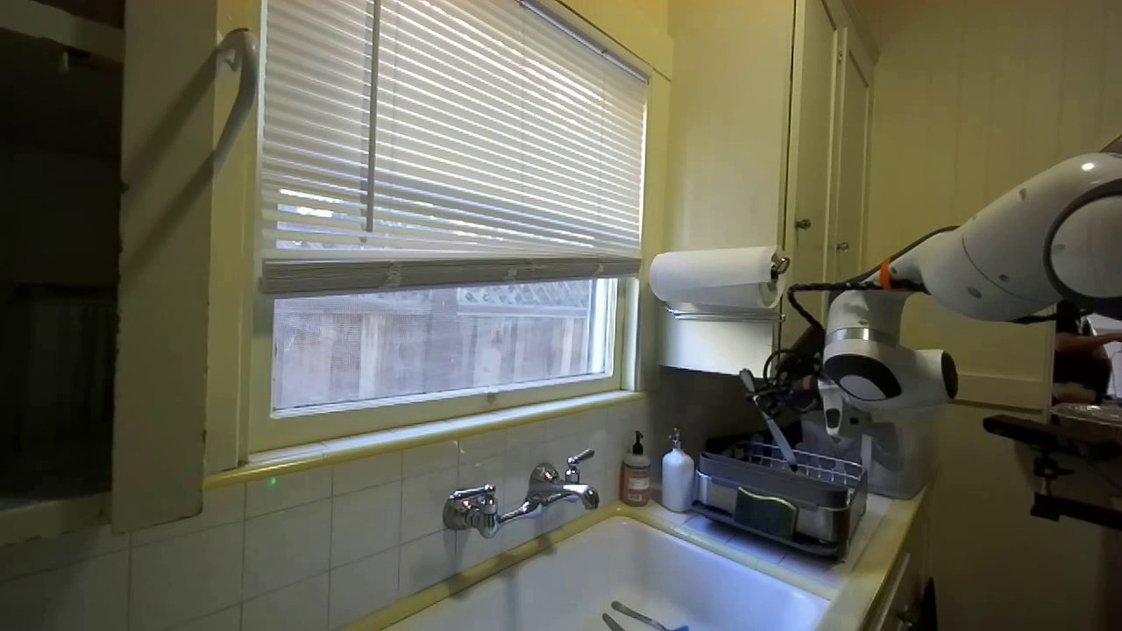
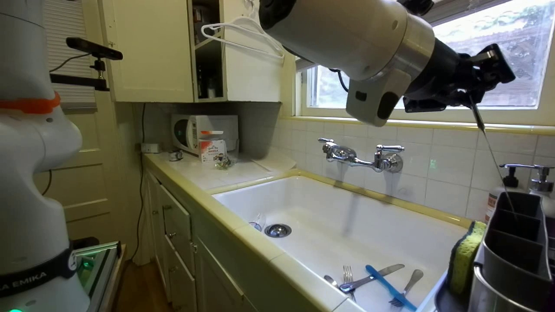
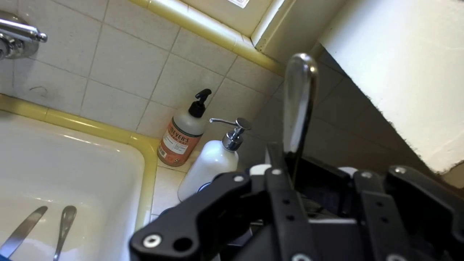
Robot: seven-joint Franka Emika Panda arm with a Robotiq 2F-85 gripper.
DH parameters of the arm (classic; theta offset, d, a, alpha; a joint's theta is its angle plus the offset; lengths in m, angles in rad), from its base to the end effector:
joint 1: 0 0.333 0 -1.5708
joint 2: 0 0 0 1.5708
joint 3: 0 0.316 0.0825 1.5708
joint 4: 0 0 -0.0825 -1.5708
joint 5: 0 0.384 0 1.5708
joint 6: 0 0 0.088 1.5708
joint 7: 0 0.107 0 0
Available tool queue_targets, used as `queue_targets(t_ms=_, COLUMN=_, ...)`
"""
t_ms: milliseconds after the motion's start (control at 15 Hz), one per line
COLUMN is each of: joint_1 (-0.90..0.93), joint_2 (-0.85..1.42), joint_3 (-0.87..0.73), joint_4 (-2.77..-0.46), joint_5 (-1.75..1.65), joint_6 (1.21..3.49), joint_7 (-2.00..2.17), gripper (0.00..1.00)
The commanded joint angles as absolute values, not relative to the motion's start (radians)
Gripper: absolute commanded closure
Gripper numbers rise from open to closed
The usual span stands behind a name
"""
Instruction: Move the butter knife from the sink to the plate rack
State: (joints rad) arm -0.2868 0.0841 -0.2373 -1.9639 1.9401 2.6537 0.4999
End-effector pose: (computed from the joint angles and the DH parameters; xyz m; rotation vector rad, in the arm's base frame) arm 0.5112 -0.3215 0.4686 -0.4499 1.8017 -0.4248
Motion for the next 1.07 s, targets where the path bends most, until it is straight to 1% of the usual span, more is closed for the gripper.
queue_targets(t_ms=0, joint_1=-0.305, joint_2=0.124, joint_3=-0.262, joint_4=-1.946, joint_5=1.941, joint_6=2.553, joint_7=0.575, gripper=0.98)
queue_targets(t_ms=667, joint_1=-0.332, joint_2=0.188, joint_3=-0.283, joint_4=-1.936, joint_5=1.92, joint_6=2.385, joint_7=0.635, gripper=0.98)
queue_targets(t_ms=1000, joint_1=-0.349, joint_2=0.186, joint_3=-0.313, joint_4=-1.94, joint_5=1.907, joint_6=2.441, joint_7=0.619, gripper=0.98)
